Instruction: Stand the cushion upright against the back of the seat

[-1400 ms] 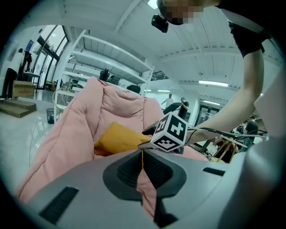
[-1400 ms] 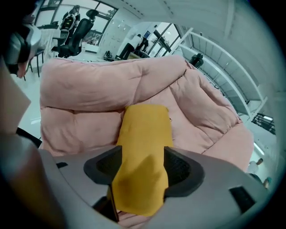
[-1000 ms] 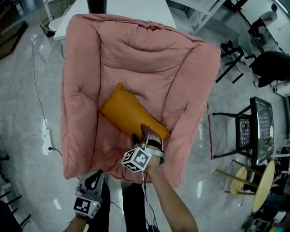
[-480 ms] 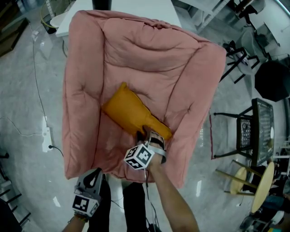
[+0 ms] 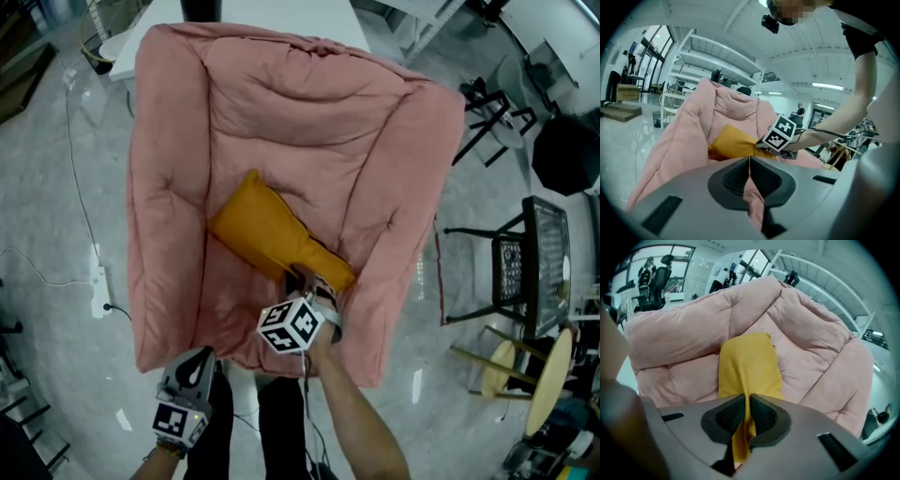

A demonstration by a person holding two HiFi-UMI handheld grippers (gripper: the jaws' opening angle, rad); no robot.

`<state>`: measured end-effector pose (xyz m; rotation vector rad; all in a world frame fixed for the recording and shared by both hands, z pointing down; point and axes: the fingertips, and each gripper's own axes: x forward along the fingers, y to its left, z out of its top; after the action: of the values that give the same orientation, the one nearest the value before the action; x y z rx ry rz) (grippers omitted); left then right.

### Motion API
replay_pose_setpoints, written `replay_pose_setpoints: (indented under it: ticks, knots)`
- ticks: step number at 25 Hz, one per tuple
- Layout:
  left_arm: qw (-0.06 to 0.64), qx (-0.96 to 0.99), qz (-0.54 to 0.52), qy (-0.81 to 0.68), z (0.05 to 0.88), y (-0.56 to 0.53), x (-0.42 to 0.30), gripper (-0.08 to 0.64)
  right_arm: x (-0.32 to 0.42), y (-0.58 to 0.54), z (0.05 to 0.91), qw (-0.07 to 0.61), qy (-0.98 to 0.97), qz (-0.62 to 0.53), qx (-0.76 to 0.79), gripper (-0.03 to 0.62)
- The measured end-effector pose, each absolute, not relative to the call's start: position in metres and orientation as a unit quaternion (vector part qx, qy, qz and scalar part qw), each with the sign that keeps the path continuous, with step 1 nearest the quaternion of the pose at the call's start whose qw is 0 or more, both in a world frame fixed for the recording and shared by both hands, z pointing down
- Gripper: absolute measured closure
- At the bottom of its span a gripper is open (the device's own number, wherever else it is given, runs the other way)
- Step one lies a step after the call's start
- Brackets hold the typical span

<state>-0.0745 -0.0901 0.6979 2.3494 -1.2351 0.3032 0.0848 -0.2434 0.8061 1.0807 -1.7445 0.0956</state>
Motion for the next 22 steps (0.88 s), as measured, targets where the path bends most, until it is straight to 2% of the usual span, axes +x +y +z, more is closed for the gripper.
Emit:
replay_pose_setpoints:
  ticks: [4,13,17,19,22]
  knots:
    - [0.233,0.858,0.110,-0.445,0.696,-0.090,-0.069,0.545,0.077,-0.237,0.790,0.473,-0.741,0.096,0.467,0.566]
    - [0.240,0.862,0.126,-0.429,0.716,-0.093,-0.060,0.545,0.048,-0.174,0.813,0.322,-0.707,0.385,0.498,0.569]
    - [0.278,0.857,0.142,-0.410,0.744,-0.087,-0.060,0.543,0.030,-0.146,0.830,0.336,-0.711,0.404,0.467,0.553]
    - [0.311,0.848,0.146,-0.403,0.760,-0.086,-0.062,0.540,0.029,-0.139,0.829,0.339,-0.728,0.390,0.451,0.514]
    - [0.364,0.834,0.146,-0.388,0.782,-0.087,-0.061,0.512,0.036,-0.133,0.823,0.339,-0.765,0.352,0.419,0.503]
